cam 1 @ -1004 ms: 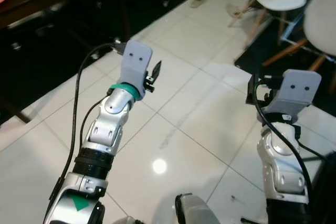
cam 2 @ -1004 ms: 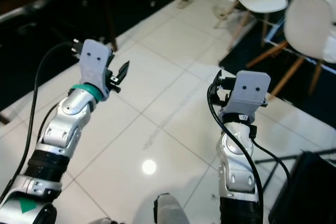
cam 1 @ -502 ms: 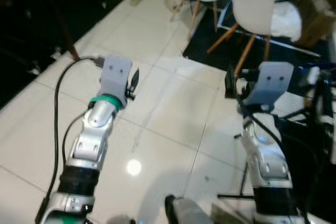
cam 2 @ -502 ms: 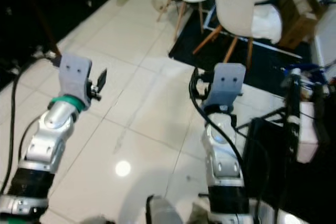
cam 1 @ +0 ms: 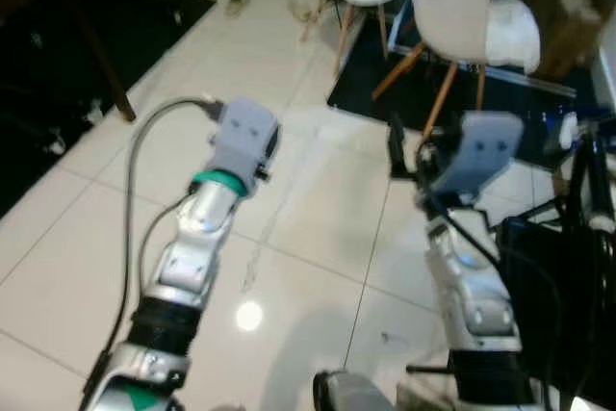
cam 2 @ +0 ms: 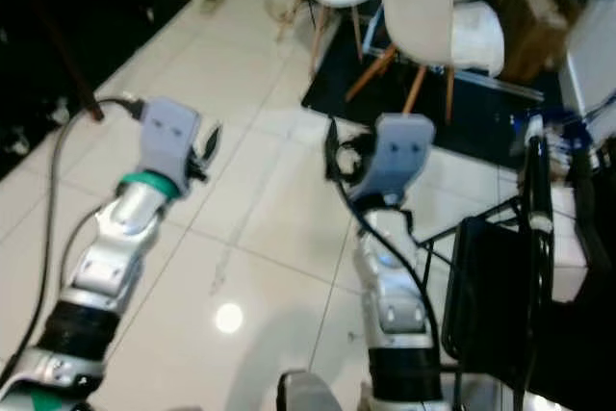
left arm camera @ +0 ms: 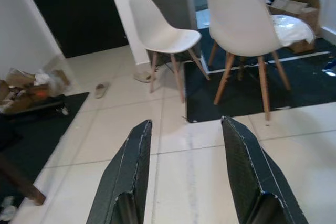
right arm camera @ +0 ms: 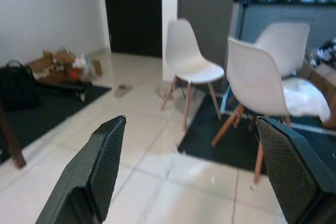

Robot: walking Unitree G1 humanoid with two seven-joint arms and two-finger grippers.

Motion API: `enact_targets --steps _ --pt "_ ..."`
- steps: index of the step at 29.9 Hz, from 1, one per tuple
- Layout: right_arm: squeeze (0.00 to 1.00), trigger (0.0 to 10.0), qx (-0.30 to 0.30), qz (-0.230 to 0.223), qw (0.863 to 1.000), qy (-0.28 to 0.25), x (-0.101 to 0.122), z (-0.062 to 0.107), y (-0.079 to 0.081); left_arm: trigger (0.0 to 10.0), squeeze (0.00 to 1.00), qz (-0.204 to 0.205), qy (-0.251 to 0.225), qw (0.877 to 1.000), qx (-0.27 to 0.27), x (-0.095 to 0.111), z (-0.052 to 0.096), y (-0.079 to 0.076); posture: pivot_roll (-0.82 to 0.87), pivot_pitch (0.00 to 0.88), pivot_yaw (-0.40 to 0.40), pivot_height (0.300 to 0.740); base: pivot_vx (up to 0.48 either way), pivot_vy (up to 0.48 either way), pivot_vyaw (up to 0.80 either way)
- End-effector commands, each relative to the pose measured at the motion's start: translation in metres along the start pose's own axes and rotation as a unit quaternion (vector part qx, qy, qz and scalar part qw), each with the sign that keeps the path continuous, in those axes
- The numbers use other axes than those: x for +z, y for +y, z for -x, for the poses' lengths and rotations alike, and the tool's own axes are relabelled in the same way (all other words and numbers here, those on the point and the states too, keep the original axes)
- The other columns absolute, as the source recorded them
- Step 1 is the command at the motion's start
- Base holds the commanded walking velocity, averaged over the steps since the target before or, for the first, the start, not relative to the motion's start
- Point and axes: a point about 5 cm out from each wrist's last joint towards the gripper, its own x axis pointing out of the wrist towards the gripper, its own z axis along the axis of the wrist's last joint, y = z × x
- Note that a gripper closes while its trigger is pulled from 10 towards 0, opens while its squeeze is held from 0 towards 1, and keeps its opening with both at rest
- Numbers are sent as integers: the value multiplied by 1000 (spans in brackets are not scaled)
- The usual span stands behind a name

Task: Setting the table

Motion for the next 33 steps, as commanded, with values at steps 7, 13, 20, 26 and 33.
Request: enact_targets --steps 7,13,20,26,33 --pt "0 10000 -6 -9 1000 4 -4 3 0 10000 12 -8 2 1000 -1 -4 0 2 -59 0 51 740 480 0 0" --pt "0 10000 -30 -9 999 6 -4 3 -10 10000 12 -7 0 1000 -6 -4 -2 -1 -67 0 55 740 475 0 0" --pt "0 10000 -49 -12 999 8 -4 3 -18 10000 12 -5 0 1000 -8 -4 -2 -3 -72 0 53 740 447 0 0" --pt "0 10000 -47 4 999 9 -5 0 -33 10000 20 -5 20 998 51 -22 3 16 -68 0 56 740 441 0 0" --pt "0 10000 -3 29 999 19 -5 -3 -43 10000 20 -28 56 991 122 -46 24 59 -57 0 49 740 439 0 0"
